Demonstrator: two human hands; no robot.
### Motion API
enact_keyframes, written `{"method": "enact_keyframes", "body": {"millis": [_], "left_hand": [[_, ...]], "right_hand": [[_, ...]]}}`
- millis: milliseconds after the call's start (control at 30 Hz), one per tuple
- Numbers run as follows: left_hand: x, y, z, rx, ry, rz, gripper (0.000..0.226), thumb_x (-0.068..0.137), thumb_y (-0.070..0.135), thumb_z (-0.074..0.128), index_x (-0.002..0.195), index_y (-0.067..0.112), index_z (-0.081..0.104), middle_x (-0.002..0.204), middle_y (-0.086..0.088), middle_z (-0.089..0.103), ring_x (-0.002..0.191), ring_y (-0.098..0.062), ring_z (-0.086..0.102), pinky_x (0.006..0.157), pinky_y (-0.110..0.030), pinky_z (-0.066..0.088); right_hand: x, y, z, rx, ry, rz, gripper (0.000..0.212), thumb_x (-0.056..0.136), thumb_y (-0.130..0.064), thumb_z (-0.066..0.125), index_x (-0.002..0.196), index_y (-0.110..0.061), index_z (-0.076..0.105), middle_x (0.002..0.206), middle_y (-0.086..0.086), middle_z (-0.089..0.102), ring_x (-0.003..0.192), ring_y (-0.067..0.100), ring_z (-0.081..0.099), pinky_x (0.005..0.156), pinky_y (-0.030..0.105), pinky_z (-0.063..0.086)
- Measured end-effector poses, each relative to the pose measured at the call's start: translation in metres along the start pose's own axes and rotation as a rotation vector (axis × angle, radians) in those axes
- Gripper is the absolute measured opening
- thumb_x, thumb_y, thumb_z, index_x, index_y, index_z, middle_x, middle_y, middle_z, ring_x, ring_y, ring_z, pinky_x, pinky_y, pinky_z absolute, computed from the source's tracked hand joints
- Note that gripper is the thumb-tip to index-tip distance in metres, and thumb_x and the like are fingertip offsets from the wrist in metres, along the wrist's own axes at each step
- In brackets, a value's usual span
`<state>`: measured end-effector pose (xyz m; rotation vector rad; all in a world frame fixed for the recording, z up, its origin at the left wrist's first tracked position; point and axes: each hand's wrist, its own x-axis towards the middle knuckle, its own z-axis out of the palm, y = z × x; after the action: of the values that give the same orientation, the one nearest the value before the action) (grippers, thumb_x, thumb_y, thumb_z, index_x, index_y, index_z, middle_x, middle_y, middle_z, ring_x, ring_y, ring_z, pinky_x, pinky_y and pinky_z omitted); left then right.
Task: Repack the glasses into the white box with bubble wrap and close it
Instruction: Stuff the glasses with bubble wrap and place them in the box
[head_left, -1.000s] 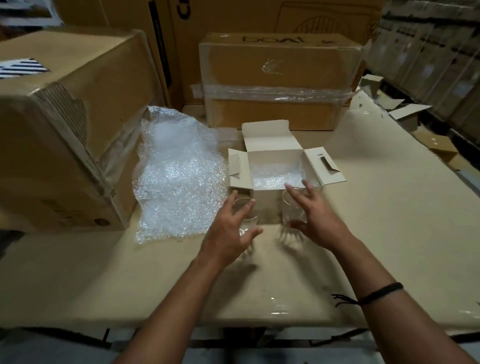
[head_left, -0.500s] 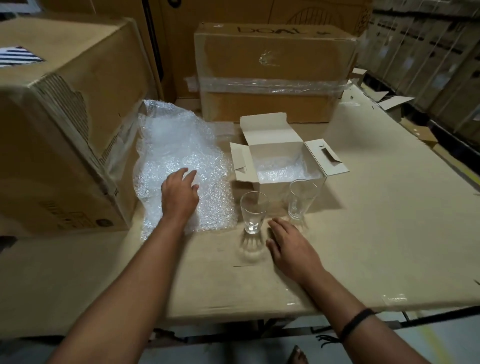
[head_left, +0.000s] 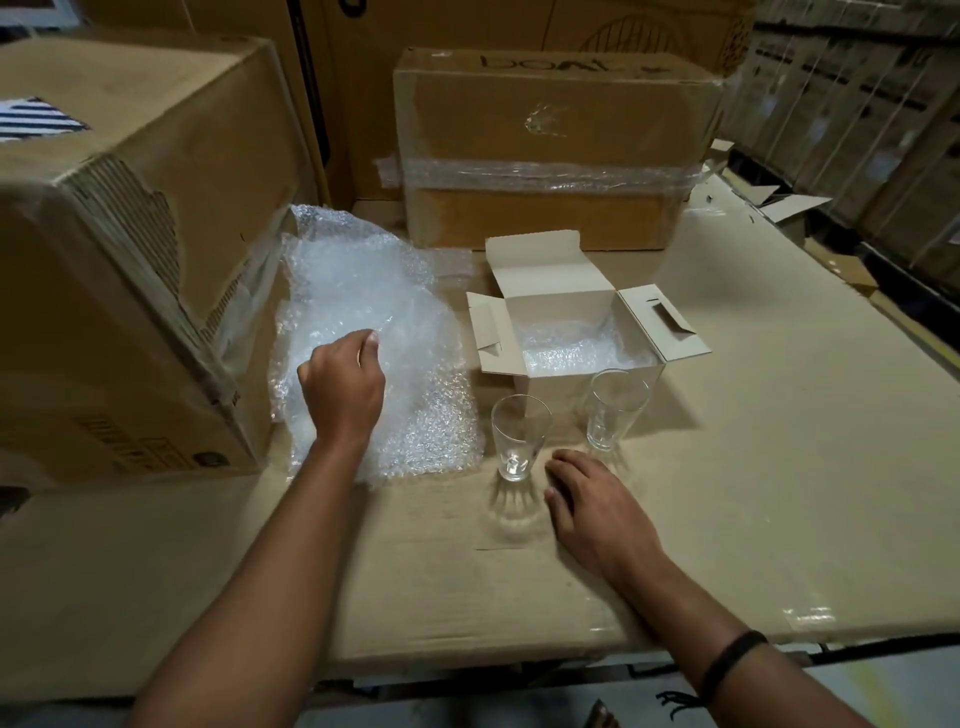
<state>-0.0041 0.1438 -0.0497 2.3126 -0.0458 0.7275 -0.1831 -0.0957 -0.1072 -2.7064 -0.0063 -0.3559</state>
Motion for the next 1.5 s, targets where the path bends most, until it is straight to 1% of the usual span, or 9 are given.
{"method": "enact_keyframes", "body": {"millis": [200, 467, 700, 933, 1033, 1133, 1233, 1400, 1500], "left_hand": [[-0.078, 0.007, -0.035, -0.118, -0.055, -0.039, 0.026, 0.092, 0.027, 0.055, 0.101, 0.011, 0.073, 0.096, -0.01, 0.074, 0.084, -0.03, 0.069, 0.08, -0.049, 0.054], [-0.149, 0.018, -0.062, 0.037, -0.309, -0.01, 0.014, 0.083, 0.029, 0.067, 0.083, 0.017, 0.075, 0.075, -0.004, 0.072, 0.071, -0.029, 0.066, 0.072, -0.041, 0.052], [-0.19, 0.033, -0.081, 0.005, -0.262, -0.048, 0.032, 0.084, 0.048, 0.049, 0.071, 0.021, 0.061, 0.062, 0.004, 0.062, 0.061, -0.022, 0.06, 0.056, -0.034, 0.047], [-0.225, 0.079, -0.072, -0.018, -0.263, 0.039, 0.036, 0.081, 0.055, 0.05, 0.076, 0.021, 0.062, 0.072, 0.008, 0.065, 0.068, -0.022, 0.062, 0.059, -0.036, 0.049], [-0.237, 0.086, -0.067, 0.03, -0.29, 0.119, 0.035, 0.082, 0.054, 0.056, 0.08, 0.02, 0.062, 0.075, 0.008, 0.065, 0.069, -0.022, 0.061, 0.063, -0.036, 0.049], [-0.248, 0.084, -0.065, 0.169, -0.308, 0.135, 0.023, 0.076, 0.034, 0.076, 0.092, 0.021, 0.065, 0.09, 0.005, 0.068, 0.082, -0.024, 0.063, 0.074, -0.037, 0.047], [-0.258, 0.09, -0.061, 0.282, -0.38, 0.113, 0.044, 0.068, 0.022, 0.082, 0.109, 0.025, 0.066, 0.108, 0.003, 0.067, 0.098, -0.026, 0.061, 0.081, -0.039, 0.043], [-0.274, 0.119, -0.046, 0.303, -0.434, 0.248, 0.039, 0.067, 0.018, 0.082, 0.103, 0.027, 0.071, 0.109, 0.004, 0.068, 0.099, -0.023, 0.062, 0.081, -0.041, 0.046], [-0.278, 0.126, -0.037, 0.311, -0.445, 0.299, 0.044, 0.06, 0.01, 0.084, 0.098, 0.028, 0.072, 0.108, 0.004, 0.069, 0.098, -0.023, 0.064, 0.081, -0.041, 0.046]], "right_hand": [[0.002, -0.001, -0.001, 0.01, -0.002, 0.014, 0.025, 0.088, -0.021, 0.06, 0.109, -0.009, 0.067, 0.124, 0.005, 0.062, 0.114, 0.023, 0.057, 0.099, 0.031, 0.044], [0.002, -0.004, -0.005, 0.044, -0.03, 0.039, 0.03, 0.09, -0.022, 0.059, 0.116, -0.007, 0.065, 0.127, 0.006, 0.061, 0.118, 0.023, 0.054, 0.102, 0.031, 0.041], [-0.004, -0.002, -0.015, 0.205, -0.068, 0.045, 0.037, 0.084, -0.025, 0.07, 0.117, -0.009, 0.066, 0.124, 0.004, 0.062, 0.115, 0.02, 0.056, 0.098, 0.024, 0.04], [-0.034, -0.02, -0.025, 0.038, -0.195, -0.247, 0.077, 0.075, -0.064, 0.053, 0.139, -0.021, 0.046, 0.122, 0.007, 0.058, 0.104, 0.027, 0.055, 0.089, 0.039, 0.045], [-0.024, -0.015, -0.026, 0.118, -0.096, -0.277, 0.036, 0.08, -0.029, 0.067, 0.114, -0.018, 0.066, 0.108, 0.012, 0.061, 0.089, 0.034, 0.059, 0.075, 0.039, 0.05], [-0.02, 0.002, -0.038, 0.158, 0.019, -0.346, 0.008, 0.081, -0.007, 0.066, 0.088, -0.009, 0.068, 0.093, 0.013, 0.063, 0.073, 0.034, 0.058, 0.06, 0.041, 0.051], [-0.023, 0.033, -0.067, 0.103, 0.139, -0.445, 0.008, 0.078, 0.001, 0.069, 0.083, -0.006, 0.067, 0.092, 0.013, 0.068, 0.075, 0.033, 0.062, 0.064, 0.039, 0.052], [-0.047, 0.103, -0.105, 0.123, 0.409, -0.339, 0.029, 0.071, 0.017, 0.062, 0.089, -0.004, 0.071, 0.096, 0.011, 0.071, 0.088, 0.03, 0.063, 0.077, 0.039, 0.051], [-0.062, 0.129, -0.11, 0.05, 0.333, -0.335, 0.039, 0.069, 0.012, 0.049, 0.092, -0.008, 0.073, 0.106, 0.008, 0.072, 0.102, 0.03, 0.063, 0.088, 0.041, 0.05]]}}
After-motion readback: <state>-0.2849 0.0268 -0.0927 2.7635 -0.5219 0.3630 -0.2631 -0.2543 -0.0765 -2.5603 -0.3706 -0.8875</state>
